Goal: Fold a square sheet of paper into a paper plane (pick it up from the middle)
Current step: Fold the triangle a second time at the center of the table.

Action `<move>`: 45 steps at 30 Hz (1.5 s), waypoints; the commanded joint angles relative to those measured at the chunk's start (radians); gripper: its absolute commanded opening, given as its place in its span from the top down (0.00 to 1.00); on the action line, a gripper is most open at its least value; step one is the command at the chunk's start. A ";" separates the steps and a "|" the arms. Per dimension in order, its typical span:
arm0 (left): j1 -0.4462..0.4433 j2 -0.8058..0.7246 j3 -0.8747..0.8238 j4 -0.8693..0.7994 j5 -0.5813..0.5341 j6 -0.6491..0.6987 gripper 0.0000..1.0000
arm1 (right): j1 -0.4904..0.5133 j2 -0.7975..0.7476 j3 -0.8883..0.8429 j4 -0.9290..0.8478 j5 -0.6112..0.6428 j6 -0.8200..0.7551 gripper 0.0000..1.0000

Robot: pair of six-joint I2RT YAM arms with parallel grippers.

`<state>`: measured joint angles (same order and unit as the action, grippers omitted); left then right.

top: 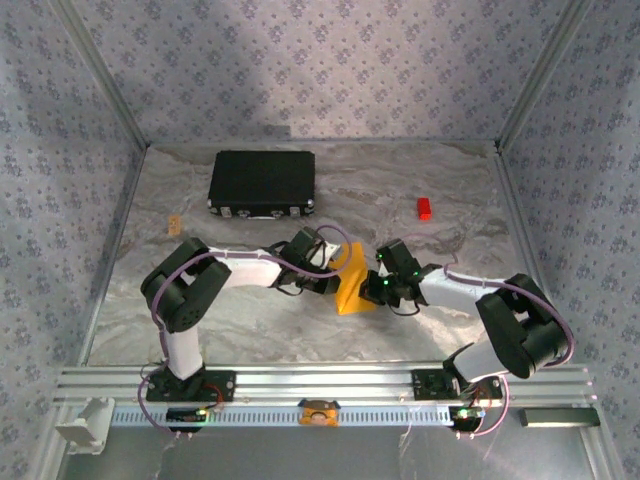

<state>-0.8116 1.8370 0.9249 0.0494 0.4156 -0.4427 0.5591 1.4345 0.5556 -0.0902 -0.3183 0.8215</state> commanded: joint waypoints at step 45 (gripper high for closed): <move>-0.074 0.051 0.080 -0.151 -0.064 -0.129 1.00 | -0.025 -0.139 -0.052 -0.027 -0.035 0.049 0.89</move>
<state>-0.8795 1.8969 1.0271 -0.0280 0.4019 -0.5381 0.5285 1.3067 0.5243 -0.1154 -0.3374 0.8280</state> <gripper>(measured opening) 0.043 0.118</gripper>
